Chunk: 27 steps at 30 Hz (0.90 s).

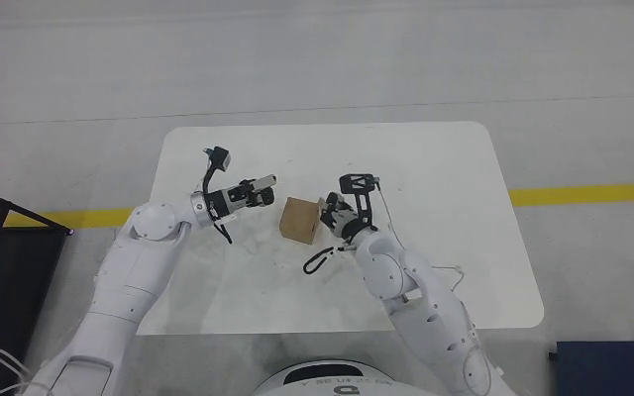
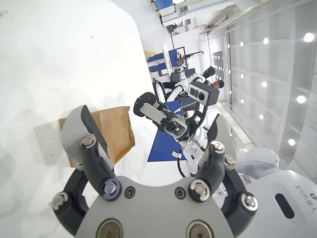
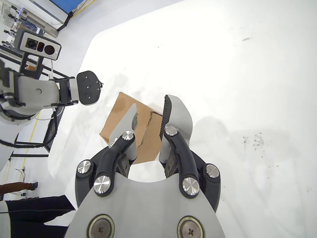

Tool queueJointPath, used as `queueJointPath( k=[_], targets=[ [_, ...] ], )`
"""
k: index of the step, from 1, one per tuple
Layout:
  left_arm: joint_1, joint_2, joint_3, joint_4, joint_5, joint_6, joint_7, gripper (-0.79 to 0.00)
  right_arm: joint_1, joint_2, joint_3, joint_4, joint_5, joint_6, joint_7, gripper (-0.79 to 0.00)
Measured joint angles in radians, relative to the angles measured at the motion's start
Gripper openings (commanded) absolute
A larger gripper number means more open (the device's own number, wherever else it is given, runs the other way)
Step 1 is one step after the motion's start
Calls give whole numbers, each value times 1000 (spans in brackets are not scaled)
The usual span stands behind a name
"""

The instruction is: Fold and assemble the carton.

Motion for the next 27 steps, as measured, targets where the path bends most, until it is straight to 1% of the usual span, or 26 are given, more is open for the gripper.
queueJointPath(
  k=[3,6,12,16,21,27],
  targets=[
    [22,7,-38,0,-21,-13,16,0,-14,9,-22,-25,-93,-91,-15,-785],
    [56,13,-75,-11,-52,-25,46,0,-1,9,-53,1,-143,-128,-35,-785],
    [138,21,-113,-73,-73,-12,72,0,77,-7,-89,117,-148,-106,-100,-785],
    [178,24,-124,-113,-67,1,89,0,122,-17,-110,170,-138,-94,-109,-785],
    [203,25,-128,-143,-58,13,106,0,161,-26,-130,214,-138,-84,-85,-785],
    [206,25,-126,-155,-44,23,110,0,177,-31,-137,230,-131,-71,-56,-785]
  ],
)
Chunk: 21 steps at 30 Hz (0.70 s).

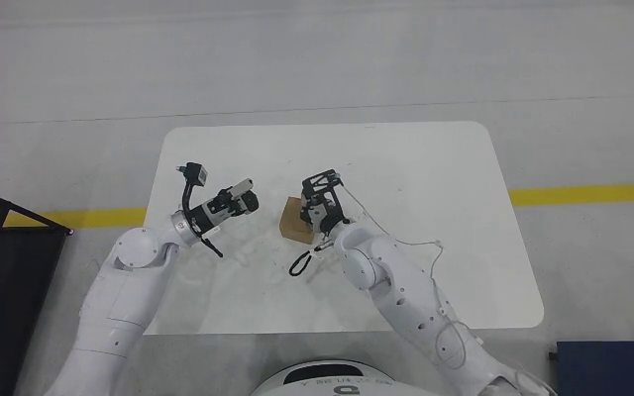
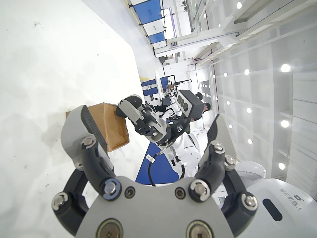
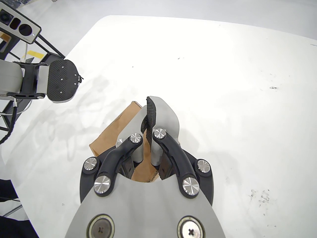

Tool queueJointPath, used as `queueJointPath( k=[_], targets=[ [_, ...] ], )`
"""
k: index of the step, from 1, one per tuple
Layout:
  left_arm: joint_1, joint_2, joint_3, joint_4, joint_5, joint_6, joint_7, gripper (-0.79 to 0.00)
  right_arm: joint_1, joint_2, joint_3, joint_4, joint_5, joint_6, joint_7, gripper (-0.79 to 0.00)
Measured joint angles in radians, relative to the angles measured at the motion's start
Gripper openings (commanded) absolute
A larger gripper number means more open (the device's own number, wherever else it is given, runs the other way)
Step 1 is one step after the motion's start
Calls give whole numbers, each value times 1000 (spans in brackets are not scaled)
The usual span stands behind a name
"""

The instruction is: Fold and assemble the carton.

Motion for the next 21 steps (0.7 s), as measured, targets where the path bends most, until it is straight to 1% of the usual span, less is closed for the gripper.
queueJointPath(
  k=[5,10,13,18,21],
  targets=[
    [-4,-1,4,1,1,3,-4,0,-25,5,14,-45,-16,1,-4,-785],
    [-11,-2,9,7,2,5,-12,0,-19,1,12,-18,7,-2,5,-785],
    [-14,-2,11,10,5,8,-14,0,-35,3,26,-48,19,1,-15,-785],
    [-27,-3,21,19,18,18,-26,0,-148,24,113,-174,37,-7,-62,-785],
    [-42,-7,39,23,20,23,-30,0,-223,35,168,-213,41,29,-65,-785]
  ],
)
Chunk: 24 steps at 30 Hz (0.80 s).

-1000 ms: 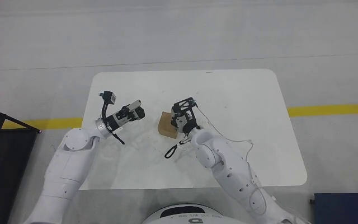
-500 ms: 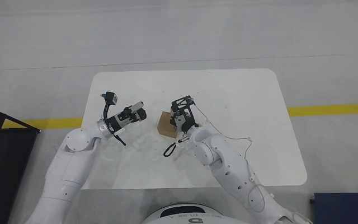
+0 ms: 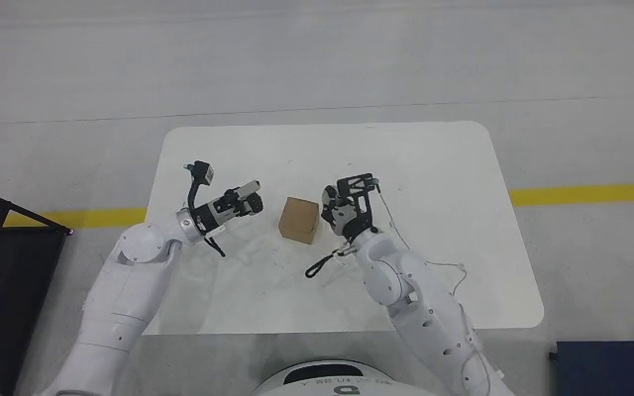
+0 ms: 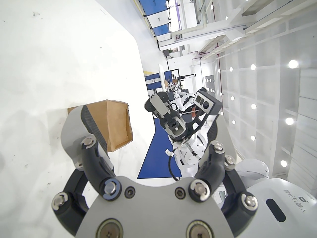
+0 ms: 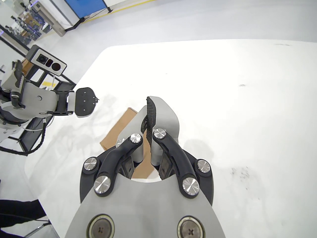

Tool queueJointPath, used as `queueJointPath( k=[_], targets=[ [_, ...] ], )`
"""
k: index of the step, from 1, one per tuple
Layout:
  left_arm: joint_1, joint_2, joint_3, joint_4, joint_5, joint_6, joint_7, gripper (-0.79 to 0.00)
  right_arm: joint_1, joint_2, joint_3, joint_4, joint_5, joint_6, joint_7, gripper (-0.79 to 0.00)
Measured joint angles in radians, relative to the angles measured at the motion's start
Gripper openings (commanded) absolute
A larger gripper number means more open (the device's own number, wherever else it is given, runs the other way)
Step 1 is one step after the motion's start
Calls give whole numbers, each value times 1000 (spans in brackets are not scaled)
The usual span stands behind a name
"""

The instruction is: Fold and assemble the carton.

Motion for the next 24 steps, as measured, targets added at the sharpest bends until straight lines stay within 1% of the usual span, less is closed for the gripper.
queueJointPath(
  k=[2,5,9,11,16,19,24],
  targets=[
    [-10,-2,13,6,2,2,-5,0,-22,3,16,6,1,25,22,-785],
    [-27,-7,32,19,6,2,-11,0,-6,-1,2,55,41,22,72,-785],
    [-49,-10,48,34,11,2,-17,0,32,-10,-63,93,106,-70,106,-785],
    [-56,-11,50,40,14,3,-18,0,37,-11,-75,97,130,-102,108,-785],
    [-60,-10,50,49,22,-3,-18,0,14,-4,-35,84,147,-80,93,-785],
    [-51,-10,47,52,23,-6,-15,0,-3,0,-27,71,147,-89,106,-785],
    [-42,-10,52,54,28,-1,-15,0,32,-9,-111,94,159,-155,135,-785]
  ],
)
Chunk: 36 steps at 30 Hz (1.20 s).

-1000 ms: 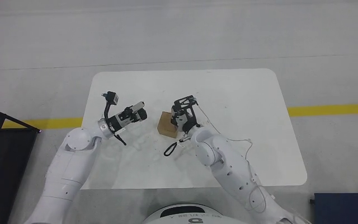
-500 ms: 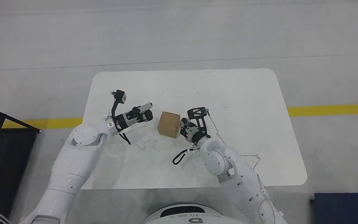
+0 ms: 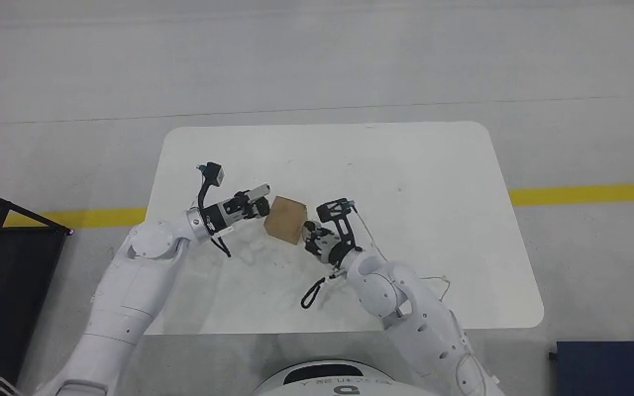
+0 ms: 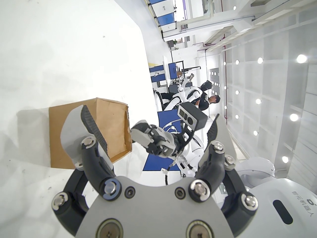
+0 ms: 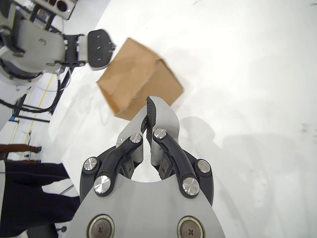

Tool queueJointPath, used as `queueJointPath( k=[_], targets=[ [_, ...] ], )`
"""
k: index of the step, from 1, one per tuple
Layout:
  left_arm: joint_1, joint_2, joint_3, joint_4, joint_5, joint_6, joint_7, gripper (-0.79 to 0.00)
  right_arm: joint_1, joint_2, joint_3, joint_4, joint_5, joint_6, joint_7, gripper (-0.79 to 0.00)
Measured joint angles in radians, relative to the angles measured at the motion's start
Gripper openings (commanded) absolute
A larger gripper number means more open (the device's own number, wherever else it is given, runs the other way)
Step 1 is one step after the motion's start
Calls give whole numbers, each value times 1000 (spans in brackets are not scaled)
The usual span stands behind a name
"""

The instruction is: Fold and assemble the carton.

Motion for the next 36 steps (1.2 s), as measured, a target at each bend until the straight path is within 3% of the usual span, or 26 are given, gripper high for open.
queueJointPath(
  k=[5,11,17,22,25,29,33,36],
  targets=[
    [-2,2,-2,-1,26,2,4,0,9,0,-6,10,15,-25,-28,-785],
    [-12,7,-5,8,86,-2,-7,0,-80,25,85,-50,14,-29,-46,-785],
    [-52,-10,43,11,36,-26,9,0,-159,44,148,-101,-12,-38,-64,-785],
    [-109,-24,71,19,7,-58,29,0,-141,47,150,-85,-20,-45,-74,-785],
    [-117,-16,41,13,25,-52,14,0,-94,42,127,-47,-30,-41,-88,-785],
    [-59,17,-57,-44,89,40,-45,0,-23,30,78,19,-20,-39,-95,-785],
    [65,58,-193,-177,190,191,-124,0,42,19,36,82,-6,-40,-93,-785],
    [149,68,-236,-262,185,274,-137,0,77,13,17,119,0,-33,-90,-785]
  ],
)
